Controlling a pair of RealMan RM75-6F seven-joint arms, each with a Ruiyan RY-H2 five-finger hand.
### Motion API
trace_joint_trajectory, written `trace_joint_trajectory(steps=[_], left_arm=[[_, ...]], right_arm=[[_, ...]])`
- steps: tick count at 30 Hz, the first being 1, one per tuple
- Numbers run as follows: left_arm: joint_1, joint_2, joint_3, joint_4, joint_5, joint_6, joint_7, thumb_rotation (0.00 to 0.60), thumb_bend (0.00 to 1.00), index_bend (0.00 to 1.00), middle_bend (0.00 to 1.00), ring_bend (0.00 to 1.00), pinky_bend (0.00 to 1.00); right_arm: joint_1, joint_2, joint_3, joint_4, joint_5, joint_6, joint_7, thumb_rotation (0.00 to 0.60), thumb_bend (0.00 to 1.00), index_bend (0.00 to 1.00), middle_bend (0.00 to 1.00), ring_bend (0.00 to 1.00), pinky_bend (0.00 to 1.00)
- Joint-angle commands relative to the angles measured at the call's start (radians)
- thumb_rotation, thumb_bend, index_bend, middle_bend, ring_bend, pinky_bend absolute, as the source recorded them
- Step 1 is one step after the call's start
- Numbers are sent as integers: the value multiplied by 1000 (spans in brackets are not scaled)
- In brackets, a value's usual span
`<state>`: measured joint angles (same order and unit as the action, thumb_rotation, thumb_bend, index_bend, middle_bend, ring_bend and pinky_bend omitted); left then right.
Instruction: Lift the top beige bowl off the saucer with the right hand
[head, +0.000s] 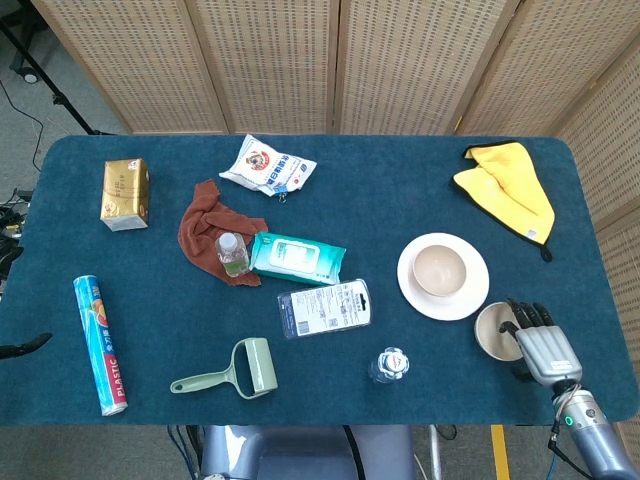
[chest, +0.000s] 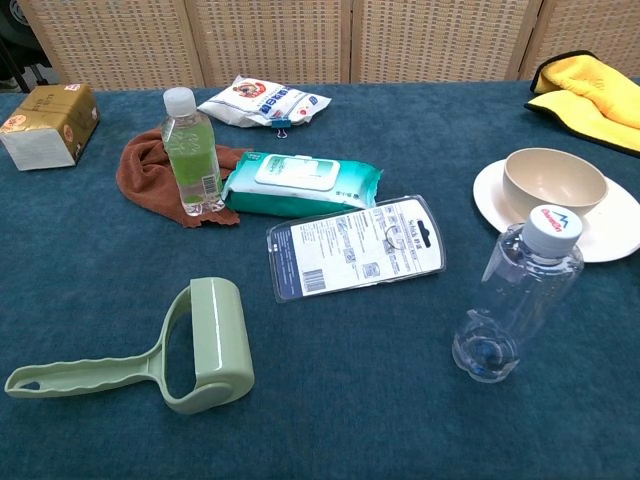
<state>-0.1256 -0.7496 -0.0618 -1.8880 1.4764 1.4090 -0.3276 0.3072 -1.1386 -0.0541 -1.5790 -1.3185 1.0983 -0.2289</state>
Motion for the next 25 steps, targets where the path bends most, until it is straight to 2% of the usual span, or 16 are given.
trace_joint_trajectory(steps=[1, 6, 8, 10, 14, 18, 25], left_arm=[[1, 0, 0, 1, 0, 1, -2, 600, 57, 0, 0, 0, 0], [4, -1, 2, 2, 5, 7, -2, 600, 57, 0, 0, 0, 0], [6, -2, 3, 0, 7, 10, 1, 600, 57, 0, 0, 0, 0], [15, -10, 6, -4, 0, 20, 15, 600, 57, 0, 0, 0, 0], [44, -27, 17, -11, 6, 64, 62, 600, 57, 0, 0, 0, 0], [83, -42, 37, -7, 41, 122, 97, 600, 57, 0, 0, 0, 0], [134, -54, 68, 18, 102, 193, 83, 600, 58, 0, 0, 0, 0]], right_arm=[[-19, 45, -2, -56, -31, 45, 6, 600, 234, 288, 0, 0, 0], [-57, 129, 0, -154, -90, 141, 29, 600, 214, 269, 0, 0, 0], [-72, 148, 6, -172, -109, 182, 44, 600, 76, 260, 0, 0, 0], [-101, 155, 28, -166, -163, 287, 60, 600, 0, 236, 0, 0, 0], [-145, 117, 42, -122, -218, 399, 117, 600, 0, 158, 0, 0, 0], [-177, 75, 54, -102, -235, 462, 169, 600, 0, 130, 0, 0, 0], [-215, 46, 62, -128, -285, 540, 150, 600, 0, 34, 0, 0, 0]])
